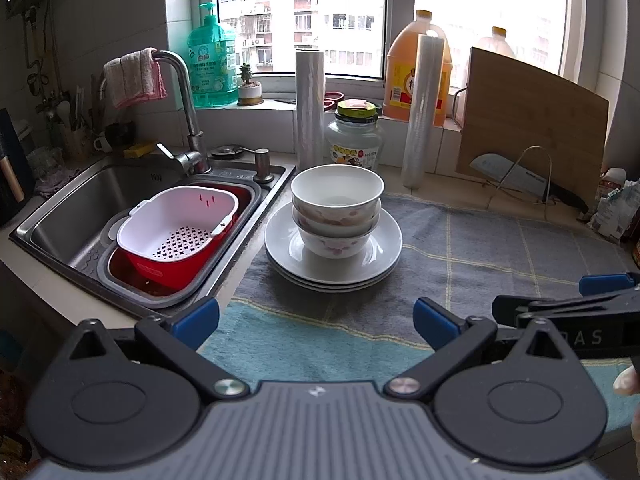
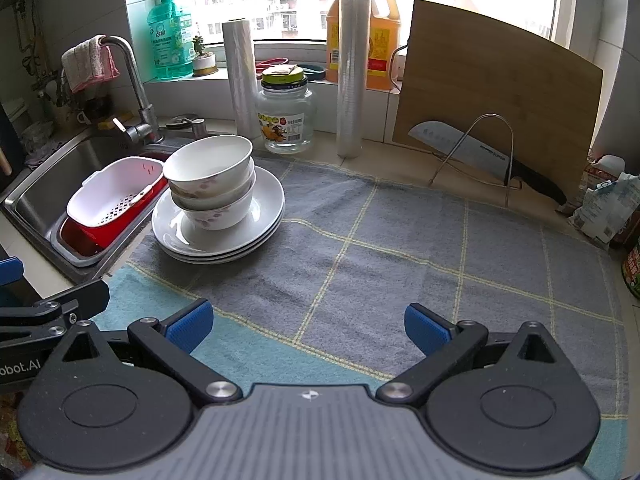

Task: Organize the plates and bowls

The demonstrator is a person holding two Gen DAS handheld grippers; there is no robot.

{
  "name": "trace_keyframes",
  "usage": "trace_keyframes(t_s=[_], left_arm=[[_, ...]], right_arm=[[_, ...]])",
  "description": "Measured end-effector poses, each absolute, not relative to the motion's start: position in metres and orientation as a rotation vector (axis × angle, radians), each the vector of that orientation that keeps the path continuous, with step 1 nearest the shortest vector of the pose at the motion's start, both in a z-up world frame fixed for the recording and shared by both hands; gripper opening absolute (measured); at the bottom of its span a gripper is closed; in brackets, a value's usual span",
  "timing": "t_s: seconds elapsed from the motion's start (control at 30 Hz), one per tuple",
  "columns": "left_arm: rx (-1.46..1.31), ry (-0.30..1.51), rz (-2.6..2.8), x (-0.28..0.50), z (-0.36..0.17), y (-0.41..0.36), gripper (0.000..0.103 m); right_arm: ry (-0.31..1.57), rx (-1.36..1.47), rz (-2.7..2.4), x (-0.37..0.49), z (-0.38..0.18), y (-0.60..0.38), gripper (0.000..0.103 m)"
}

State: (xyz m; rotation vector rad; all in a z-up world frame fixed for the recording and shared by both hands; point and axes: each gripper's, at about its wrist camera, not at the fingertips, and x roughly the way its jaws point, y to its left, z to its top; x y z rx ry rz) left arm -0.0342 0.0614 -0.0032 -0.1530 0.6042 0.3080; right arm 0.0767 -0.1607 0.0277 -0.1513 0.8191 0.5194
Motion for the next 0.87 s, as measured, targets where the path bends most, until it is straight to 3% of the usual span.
trace_keyframes(t_s=[0.87], left_arm=[[-0.159,0.607,0.311,-0.0346,-0.0021,0.0618,0.102]], right_arm=[[0.813,-0.152,0.514,0.0776,0.0293,-0.1609,0.103]])
